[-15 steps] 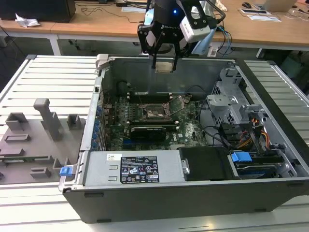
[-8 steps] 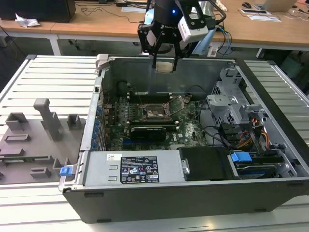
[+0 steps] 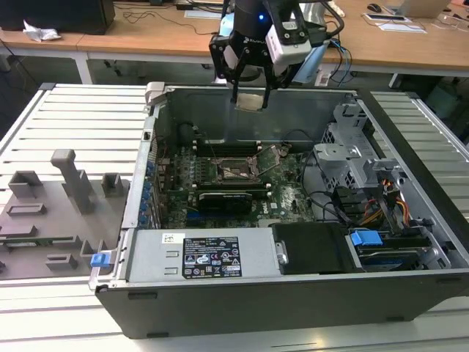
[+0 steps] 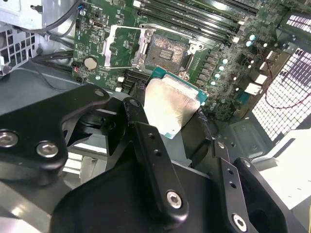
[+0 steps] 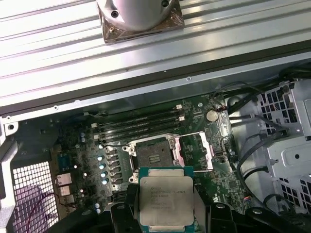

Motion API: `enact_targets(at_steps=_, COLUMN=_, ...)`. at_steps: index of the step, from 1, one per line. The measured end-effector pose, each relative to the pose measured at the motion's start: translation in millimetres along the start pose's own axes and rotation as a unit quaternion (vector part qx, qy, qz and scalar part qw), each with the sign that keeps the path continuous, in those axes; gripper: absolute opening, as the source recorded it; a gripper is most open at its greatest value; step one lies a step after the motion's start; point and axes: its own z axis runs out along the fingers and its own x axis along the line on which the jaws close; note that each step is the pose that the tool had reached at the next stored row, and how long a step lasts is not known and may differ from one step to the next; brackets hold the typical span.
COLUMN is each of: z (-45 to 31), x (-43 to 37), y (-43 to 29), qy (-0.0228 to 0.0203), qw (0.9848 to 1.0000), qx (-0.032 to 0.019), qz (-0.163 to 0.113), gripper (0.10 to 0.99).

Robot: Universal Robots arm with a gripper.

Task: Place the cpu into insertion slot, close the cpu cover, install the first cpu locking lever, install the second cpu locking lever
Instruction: 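Place the cpu into insertion slot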

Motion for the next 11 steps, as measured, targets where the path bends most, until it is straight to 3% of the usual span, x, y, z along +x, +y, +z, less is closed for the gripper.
enact_targets(at_steps=11, z=0.2, x=0.0, y=0.0, qy=-0.0036, qw=0.9992, qx=-0.0008, qz=0.040, gripper=0.541)
